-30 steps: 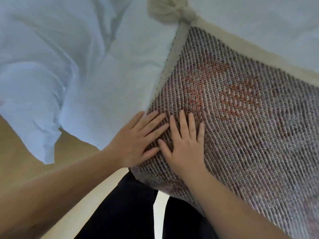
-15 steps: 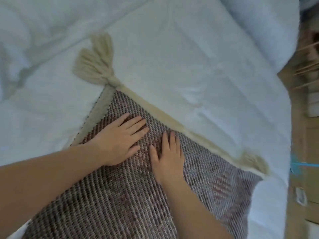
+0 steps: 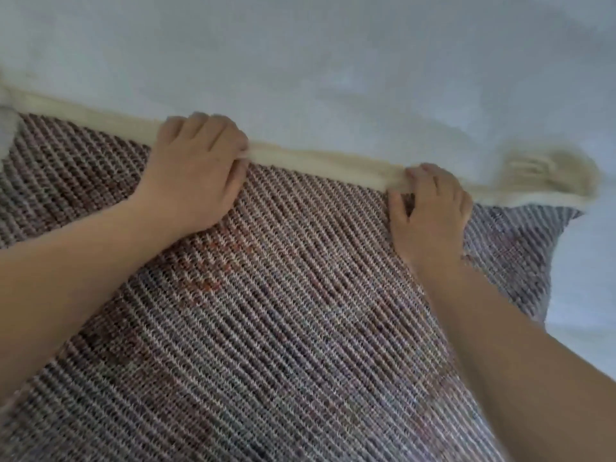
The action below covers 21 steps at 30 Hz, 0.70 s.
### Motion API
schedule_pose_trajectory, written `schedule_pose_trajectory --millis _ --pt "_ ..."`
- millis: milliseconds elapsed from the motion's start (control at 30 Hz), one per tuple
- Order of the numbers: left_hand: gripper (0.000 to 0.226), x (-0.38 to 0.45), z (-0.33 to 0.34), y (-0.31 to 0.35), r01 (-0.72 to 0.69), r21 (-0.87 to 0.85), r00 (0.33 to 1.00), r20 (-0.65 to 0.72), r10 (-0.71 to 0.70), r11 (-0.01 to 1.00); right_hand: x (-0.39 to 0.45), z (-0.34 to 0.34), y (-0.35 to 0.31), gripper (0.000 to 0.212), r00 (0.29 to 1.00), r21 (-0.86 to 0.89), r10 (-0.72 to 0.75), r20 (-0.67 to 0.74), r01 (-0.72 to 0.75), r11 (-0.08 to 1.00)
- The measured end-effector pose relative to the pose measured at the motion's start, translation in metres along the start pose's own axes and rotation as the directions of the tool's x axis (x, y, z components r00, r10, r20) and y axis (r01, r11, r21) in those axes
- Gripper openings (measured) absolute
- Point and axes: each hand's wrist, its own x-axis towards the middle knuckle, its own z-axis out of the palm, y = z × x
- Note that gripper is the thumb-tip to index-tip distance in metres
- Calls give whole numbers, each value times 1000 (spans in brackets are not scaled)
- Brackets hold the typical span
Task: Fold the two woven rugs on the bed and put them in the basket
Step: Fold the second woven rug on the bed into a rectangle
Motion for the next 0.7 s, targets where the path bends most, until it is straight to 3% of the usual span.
schedule_pose_trajectory --millis 100,200,267,400,533,600,700 --pt "24 10 -2 4 -23 58 998 -53 26 998 13 1 30 31 996 20 -35 -86 37 999" --pt "27 29 -11 14 144 108 986 -105 -132 984 40 -11 27 32 981 20 -65 -183 70 997" --pt "31 40 -14 19 252 157 964 -126 -234 955 59 -21 22 31 964 43 12 -266 -1 999" --pt "32 37 -3 30 248 173 967 15 -255 953 63 -4 22 32 995 -80 4 -103 -12 997" --pt "50 11 -10 28 308 110 948 50 -315 945 29 -5 8 46 992 60 -1 -130 9 998" --pt "60 -18 -17 36 286 46 948 130 -289 957 -9 -7 -17 54 989 139 -89 -116 105 985" --pt "67 -85 -19 48 147 -4 935 326 -138 989 -84 13 -65 64 934 185 -352 60 336 923"
